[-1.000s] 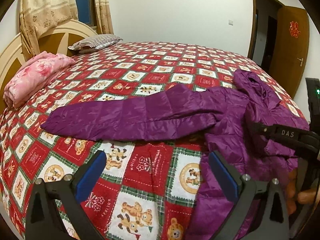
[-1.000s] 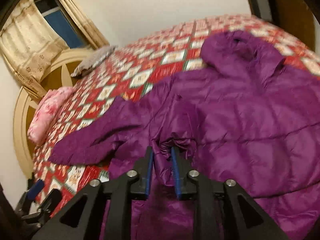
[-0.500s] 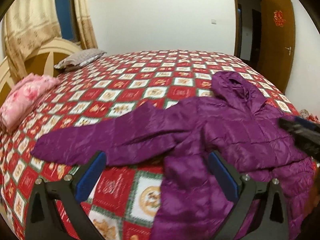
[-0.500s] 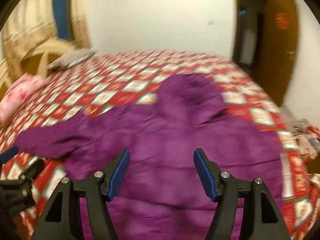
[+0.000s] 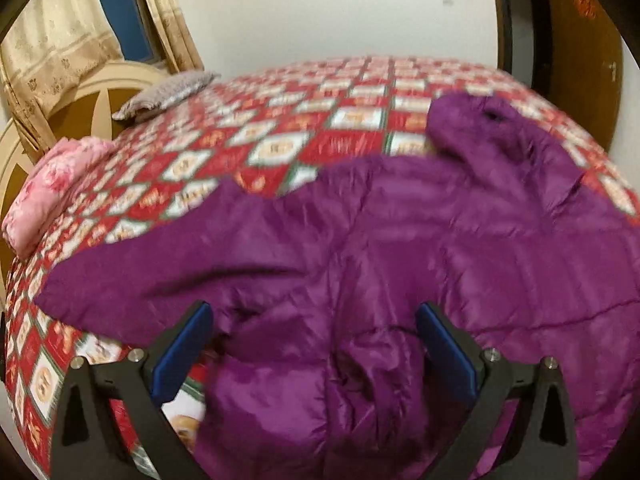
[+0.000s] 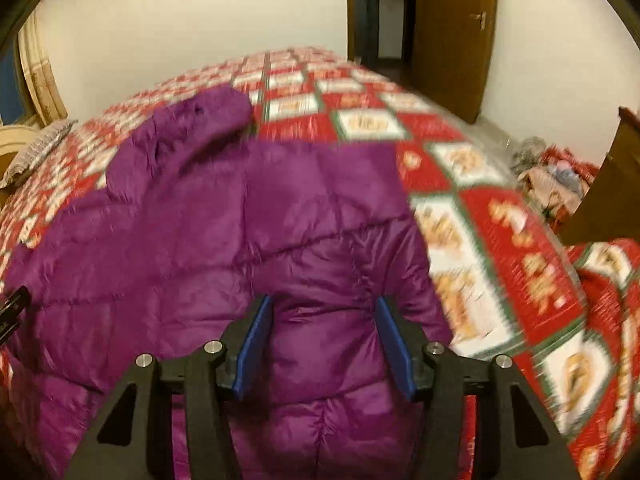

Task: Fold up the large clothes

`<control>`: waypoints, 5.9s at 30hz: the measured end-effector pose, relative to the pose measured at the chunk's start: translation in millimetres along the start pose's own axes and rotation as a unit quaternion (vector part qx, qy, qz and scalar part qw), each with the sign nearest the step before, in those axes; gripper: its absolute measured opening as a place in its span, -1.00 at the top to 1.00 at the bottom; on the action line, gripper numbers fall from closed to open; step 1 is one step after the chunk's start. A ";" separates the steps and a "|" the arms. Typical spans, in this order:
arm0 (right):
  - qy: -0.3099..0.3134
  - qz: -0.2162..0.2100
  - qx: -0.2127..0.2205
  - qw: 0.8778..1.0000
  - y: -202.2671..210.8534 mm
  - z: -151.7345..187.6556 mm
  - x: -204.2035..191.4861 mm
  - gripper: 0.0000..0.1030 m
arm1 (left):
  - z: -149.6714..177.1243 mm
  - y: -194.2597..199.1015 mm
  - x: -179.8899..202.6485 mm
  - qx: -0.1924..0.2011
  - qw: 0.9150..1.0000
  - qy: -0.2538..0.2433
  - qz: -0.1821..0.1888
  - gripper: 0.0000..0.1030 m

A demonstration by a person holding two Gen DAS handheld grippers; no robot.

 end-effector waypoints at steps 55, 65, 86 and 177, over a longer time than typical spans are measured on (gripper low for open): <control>0.023 0.018 0.035 0.999 3.6 14.4 -10.6 -0.25 | -141.5 24.1 -277.4 0.159 0.952 0.252 -0.074 0.87; 0.017 0.012 0.041 0.999 3.7 15.1 -9.6 -0.26 | -142.8 118.3 -41.4 0.231 0.965 0.046 0.118 0.87; -0.008 -0.014 0.056 0.998 4.2 15.6 -5.4 -0.28 | 31.1 94.5 178.6 0.082 0.951 -0.142 0.263 0.62; 0.045 -0.094 0.012 0.995 -53.1 -143.1 -7.3 -0.41 | -160.1 -88.2 121.8 -0.002 0.988 -0.098 0.115 -1.00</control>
Point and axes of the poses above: each gripper's, at about its wrist camera, not at the fingertips, and y roughly against the way its jaws point, x to its right, z to its underside, the point moved 10 cm from there along -y, roughly the way its jaws point, and after that the axes turned 15 degrees about y, right-handed, at the moved point
